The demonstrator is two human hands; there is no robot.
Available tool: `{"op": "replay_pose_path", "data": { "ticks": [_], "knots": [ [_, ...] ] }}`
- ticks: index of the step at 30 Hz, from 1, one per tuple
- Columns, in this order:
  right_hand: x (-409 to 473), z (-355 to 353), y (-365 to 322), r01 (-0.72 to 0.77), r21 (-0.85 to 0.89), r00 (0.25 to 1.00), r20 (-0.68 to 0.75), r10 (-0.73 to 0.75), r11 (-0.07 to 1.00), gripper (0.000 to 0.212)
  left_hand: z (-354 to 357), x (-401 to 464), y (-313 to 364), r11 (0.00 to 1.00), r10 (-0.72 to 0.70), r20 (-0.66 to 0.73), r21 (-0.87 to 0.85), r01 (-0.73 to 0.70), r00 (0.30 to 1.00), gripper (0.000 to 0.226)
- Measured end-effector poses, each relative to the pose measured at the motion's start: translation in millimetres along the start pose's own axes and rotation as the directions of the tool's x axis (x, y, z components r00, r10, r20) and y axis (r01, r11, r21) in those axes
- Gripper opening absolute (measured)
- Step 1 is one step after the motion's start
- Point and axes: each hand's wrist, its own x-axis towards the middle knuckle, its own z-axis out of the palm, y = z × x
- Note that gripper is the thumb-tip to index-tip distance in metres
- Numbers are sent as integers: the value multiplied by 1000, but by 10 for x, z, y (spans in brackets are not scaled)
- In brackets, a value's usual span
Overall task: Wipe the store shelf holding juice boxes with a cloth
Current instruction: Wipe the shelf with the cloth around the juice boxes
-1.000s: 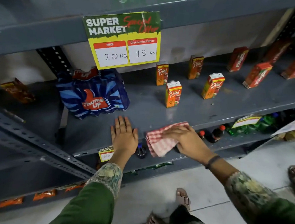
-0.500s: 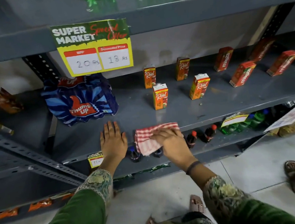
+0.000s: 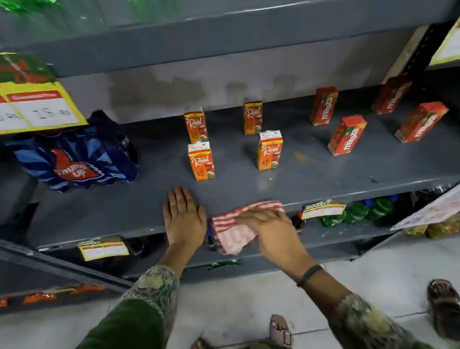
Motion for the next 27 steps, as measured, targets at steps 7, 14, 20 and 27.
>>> {"op": "replay_pose_path", "data": {
  "ticks": [7,14,20,27],
  "knots": [
    [388,-512,711,-296,-22,933,-220,284,955,62,30,-17,168,996,-78,-35,-41,76,996,61],
    [58,-193,483,61,-62,995,77,-56,996,61,0,18,113,998,-56,16,-15,56,998,63],
    [79,-530,851,-323,-62,931,-198,306,944,64,-33,16,127,999,-45,24,6,45,999,63],
    [35,-87,295,-45,-92,999,10,46,995,62,41,2,151,998,-61,-52,-28,59,997,61]
  ]
}}
